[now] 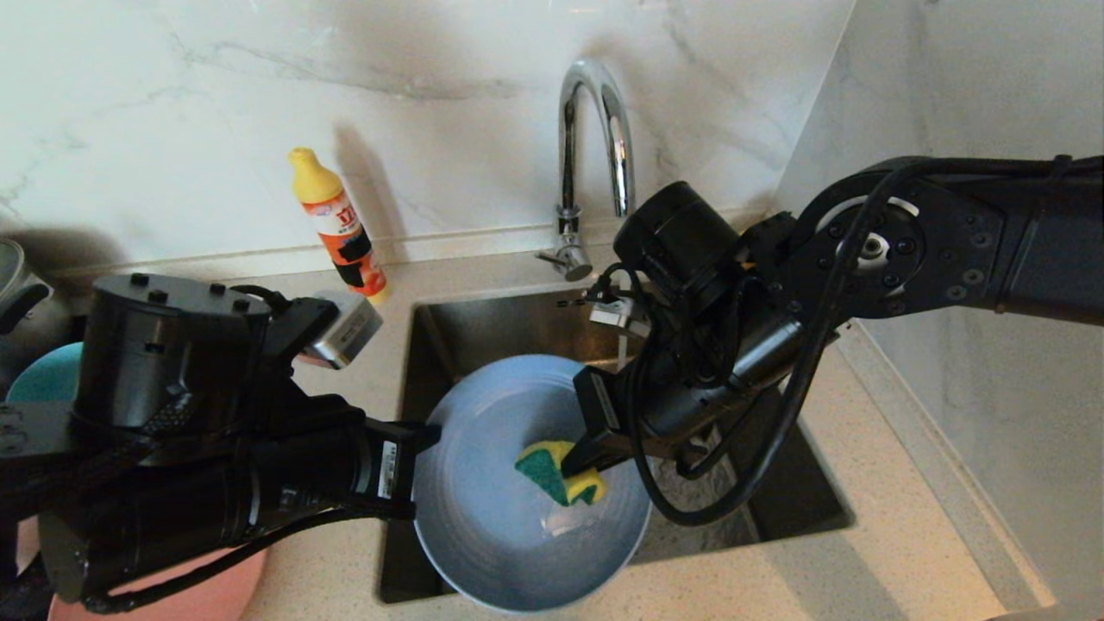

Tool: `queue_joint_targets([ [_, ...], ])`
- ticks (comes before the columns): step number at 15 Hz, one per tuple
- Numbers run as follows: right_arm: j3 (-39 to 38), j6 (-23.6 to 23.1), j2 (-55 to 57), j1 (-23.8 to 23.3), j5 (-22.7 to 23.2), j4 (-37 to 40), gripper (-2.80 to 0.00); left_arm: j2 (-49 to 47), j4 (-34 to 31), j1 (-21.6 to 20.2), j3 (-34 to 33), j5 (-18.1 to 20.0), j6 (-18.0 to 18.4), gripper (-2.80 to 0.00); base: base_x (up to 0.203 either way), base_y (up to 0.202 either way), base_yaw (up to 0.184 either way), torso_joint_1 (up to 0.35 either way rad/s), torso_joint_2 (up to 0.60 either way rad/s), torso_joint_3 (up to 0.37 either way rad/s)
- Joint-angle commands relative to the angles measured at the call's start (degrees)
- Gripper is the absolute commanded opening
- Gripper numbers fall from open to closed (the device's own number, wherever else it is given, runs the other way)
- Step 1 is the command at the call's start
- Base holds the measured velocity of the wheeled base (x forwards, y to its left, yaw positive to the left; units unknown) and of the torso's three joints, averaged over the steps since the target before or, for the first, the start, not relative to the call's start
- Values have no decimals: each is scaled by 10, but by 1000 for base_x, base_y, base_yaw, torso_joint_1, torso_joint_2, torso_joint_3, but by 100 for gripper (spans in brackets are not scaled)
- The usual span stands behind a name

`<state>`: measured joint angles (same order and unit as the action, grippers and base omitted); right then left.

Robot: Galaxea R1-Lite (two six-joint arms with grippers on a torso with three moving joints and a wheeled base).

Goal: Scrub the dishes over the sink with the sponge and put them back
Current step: Wipe the plate

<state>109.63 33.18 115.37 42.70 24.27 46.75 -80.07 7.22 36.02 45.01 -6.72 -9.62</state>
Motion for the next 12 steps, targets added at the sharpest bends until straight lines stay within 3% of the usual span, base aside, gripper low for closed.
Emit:
queue_joint_targets([
  [1,-2,1,2,3,2,7,-280,-1,11,0,1,-1,0,-280,0,0,0,0,0,0],
  [6,-44,0,2,16,2,15,-280,-5,14,-1,3,0,-1,-280,0,0,0,0,0,0],
  [12,-10,0,26,44,3,13,-280,-8,14,0,-3,0,-1,-280,0,0,0,0,0,0],
])
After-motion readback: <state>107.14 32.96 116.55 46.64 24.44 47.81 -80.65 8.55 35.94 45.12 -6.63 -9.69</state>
